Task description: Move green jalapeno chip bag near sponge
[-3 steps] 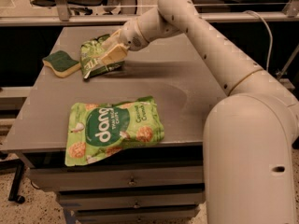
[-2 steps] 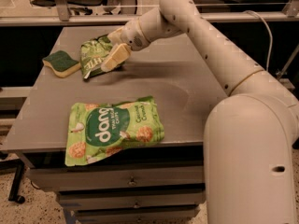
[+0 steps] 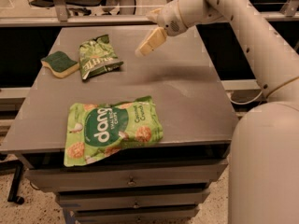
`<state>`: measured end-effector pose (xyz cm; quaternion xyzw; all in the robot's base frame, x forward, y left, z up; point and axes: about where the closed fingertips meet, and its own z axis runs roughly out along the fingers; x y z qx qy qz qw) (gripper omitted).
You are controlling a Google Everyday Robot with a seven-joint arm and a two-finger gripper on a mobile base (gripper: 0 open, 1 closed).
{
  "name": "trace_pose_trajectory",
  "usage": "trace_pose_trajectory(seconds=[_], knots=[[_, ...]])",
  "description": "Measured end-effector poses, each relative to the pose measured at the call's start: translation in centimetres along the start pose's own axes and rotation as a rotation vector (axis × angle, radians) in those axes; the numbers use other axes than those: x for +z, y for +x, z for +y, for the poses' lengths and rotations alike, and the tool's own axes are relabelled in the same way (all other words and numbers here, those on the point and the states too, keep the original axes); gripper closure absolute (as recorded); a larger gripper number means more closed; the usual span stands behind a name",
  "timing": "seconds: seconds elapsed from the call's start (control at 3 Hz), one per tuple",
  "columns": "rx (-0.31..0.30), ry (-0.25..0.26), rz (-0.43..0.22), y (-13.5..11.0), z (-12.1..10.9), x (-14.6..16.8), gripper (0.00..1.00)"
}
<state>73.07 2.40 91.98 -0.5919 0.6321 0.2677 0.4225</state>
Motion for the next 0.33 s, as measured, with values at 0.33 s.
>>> trace_pose_trajectory(seconds=[0.33], knots=[[0.001,0.016,0.001,0.20,-0.37,-0.92,0.00]])
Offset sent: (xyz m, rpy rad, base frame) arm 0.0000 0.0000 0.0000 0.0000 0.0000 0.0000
